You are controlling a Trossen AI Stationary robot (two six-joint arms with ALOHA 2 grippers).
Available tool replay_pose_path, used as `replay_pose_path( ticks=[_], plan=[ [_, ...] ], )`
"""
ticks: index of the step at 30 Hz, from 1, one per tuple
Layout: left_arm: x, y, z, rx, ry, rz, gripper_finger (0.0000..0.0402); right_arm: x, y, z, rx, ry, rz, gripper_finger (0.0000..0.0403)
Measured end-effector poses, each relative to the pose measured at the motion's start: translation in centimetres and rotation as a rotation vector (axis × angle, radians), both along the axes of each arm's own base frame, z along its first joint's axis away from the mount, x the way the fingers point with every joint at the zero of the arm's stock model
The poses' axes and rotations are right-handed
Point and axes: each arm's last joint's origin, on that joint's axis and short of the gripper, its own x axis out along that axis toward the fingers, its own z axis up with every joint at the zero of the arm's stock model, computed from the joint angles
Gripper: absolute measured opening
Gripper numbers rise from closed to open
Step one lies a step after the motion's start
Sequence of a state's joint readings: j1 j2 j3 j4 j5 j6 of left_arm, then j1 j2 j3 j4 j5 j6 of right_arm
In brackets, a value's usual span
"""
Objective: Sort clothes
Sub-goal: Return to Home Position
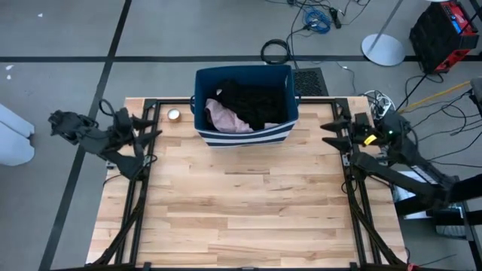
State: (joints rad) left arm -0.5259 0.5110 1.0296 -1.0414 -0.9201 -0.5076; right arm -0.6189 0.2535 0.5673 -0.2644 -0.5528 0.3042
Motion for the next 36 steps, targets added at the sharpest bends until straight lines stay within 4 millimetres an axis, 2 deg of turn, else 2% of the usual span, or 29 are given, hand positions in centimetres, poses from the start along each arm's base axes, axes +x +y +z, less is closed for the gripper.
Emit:
replay_pose_path(
  ticks=[7,12,20,29,36],
  plan=[
    [0.2,-0.3,-4.8,-0.041,-0.109,-0.082,0.0199,1.4,-0.9,-2.7,-0.007,-0.086,0.012,0.024],
    [0.4,-0.5,-7.3,-0.004,-0.242,-0.174,0.0199,2.0,-1.4,-4.6,0.016,-0.173,0.024,0.024],
    [-0.4,-0.1,-9.5,0.01,-0.417,-0.196,0.0199,2.3,-1.7,-7.3,0.048,-0.288,0.049,0.024],
    [0.8,-1.1,-10.7,0.015,-0.486,-0.314,0.0199,2.6,-1.5,-9.6,0.104,-0.337,0.057,0.024],
    [1.6,-1.8,-12.0,0.024,-0.54,-0.417,0.0199,2.9,-0.9,-9.8,0.099,-0.35,0.069,0.024]
  ],
)
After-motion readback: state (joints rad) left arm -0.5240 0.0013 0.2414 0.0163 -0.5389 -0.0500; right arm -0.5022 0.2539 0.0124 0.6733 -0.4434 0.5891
